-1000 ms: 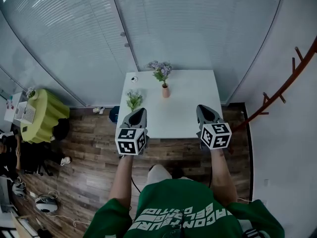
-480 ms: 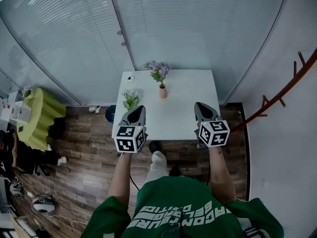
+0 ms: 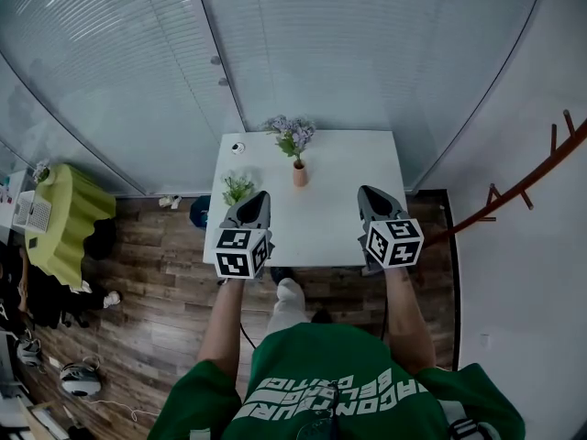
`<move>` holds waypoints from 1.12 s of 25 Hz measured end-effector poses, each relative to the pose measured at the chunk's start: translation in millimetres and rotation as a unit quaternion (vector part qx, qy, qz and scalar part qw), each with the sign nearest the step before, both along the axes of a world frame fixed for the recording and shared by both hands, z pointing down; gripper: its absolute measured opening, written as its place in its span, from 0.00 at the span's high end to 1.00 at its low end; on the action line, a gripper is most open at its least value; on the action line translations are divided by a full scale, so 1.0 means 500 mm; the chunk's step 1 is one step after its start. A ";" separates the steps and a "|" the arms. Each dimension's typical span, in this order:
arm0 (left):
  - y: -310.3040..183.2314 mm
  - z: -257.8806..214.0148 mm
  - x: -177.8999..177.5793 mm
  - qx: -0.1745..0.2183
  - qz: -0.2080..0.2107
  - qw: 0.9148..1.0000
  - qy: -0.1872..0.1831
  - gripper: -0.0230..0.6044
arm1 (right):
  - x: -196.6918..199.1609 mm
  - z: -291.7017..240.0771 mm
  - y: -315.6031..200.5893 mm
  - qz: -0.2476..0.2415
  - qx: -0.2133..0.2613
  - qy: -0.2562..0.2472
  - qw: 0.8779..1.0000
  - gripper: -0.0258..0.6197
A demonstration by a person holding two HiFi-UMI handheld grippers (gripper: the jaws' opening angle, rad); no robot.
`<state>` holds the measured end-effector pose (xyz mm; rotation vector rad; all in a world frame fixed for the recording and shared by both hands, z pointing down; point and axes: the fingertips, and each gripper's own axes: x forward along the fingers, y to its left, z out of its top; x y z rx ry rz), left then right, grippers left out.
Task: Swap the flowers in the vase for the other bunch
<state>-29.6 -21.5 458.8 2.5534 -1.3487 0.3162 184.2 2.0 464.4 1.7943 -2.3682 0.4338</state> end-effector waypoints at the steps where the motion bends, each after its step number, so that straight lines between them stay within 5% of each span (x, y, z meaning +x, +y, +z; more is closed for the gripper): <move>1: -0.010 0.003 -0.002 -0.001 0.000 1.000 0.001 0.96 | -0.003 0.003 -0.009 -0.001 -0.001 0.001 1.000 0.94; 16: -0.206 0.060 0.011 -0.029 0.012 1.000 0.001 0.96 | -0.024 0.071 -0.193 -0.003 -0.039 0.011 0.999 0.94; 28: -0.267 0.121 0.003 -0.069 0.007 0.998 -0.001 0.96 | -0.052 0.144 -0.269 -0.030 -0.070 0.017 0.997 0.94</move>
